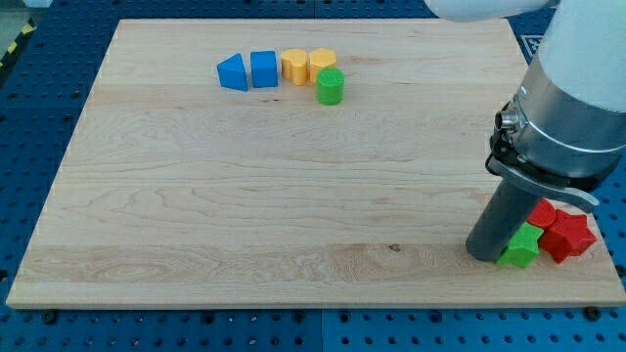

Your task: Move your arm towards the blue triangle

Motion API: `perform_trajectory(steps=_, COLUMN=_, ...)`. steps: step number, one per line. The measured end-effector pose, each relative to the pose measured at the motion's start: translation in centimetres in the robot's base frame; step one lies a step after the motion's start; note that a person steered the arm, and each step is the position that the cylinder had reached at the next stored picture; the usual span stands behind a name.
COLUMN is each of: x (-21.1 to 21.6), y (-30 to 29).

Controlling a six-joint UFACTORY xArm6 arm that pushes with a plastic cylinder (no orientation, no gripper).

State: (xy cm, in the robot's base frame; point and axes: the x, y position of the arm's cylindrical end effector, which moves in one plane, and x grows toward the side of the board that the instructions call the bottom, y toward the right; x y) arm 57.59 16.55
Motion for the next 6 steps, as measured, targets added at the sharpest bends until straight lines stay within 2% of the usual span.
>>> perform_trajectory(steps=1, x=-0.6, y=-7.0)
perform_trajectory(steps=2, x=-3.2, y=-18.3)
perform_trajectory(steps=4, x=-12.5, y=-36.5)
perform_trajectory(steps=5, x=-19.0, y=-42.5)
perform_trajectory(steps=6, x=-25.8, y=-42.2)
